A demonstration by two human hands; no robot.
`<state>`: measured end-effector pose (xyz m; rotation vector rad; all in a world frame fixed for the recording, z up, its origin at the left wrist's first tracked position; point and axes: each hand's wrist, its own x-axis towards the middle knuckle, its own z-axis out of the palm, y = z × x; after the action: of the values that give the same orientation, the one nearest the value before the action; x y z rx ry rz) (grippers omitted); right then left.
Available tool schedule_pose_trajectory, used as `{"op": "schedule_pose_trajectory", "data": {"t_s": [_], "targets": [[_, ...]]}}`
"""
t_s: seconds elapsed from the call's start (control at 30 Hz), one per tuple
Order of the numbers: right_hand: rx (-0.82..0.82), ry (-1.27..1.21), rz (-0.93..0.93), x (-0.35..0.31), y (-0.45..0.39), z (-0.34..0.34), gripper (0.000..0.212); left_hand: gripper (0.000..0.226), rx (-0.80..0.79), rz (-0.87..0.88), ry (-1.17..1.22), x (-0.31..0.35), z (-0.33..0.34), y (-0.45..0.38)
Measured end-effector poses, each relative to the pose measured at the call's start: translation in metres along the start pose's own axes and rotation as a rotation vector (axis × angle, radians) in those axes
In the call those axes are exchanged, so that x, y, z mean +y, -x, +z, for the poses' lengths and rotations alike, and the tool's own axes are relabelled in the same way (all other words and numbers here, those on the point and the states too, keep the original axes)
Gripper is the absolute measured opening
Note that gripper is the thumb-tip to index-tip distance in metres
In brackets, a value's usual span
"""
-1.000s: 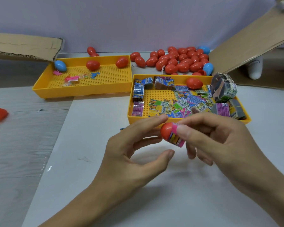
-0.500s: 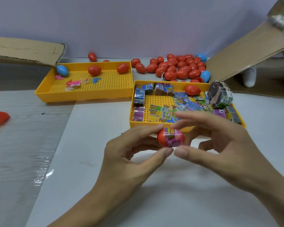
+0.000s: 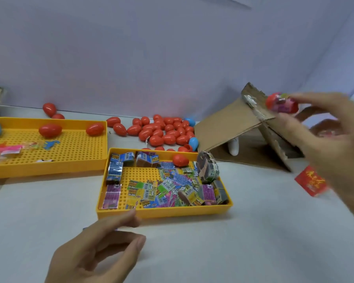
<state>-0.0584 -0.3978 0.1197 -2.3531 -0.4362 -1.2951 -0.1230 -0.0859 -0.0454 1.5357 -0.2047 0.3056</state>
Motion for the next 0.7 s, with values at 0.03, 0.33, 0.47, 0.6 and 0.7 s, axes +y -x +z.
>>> {"op": "schedule_pose_trajectory", "data": {"t_s": [0.03,0.33,0.47,0.6,0.7], "targets": [[-0.010,0.044,0.100,0.015,-0.013,-0.007,0.024,0.048,-0.006,-0.001,-0.004,0.000,0.000,0.000],[-0.066,-0.280,0.549,-0.003,0.026,0.030,0.024,0.038,0.028,0.024,-0.043,0.009,0.003,-0.002],[-0.374,-1.028,0.807,-0.088,0.101,0.080,0.022,0.026,-0.052,-0.018,-0.109,0.012,0.000,-0.003],[-0.589,-1.210,0.819,-0.134,0.142,0.109,0.016,0.016,-0.096,0.006,-0.197,0.014,-0.003,-0.003],[-0.609,-1.201,0.834,-0.130,0.145,0.112,0.015,0.010,-0.077,-0.053,-0.210,0.013,-0.006,-0.001]]}}
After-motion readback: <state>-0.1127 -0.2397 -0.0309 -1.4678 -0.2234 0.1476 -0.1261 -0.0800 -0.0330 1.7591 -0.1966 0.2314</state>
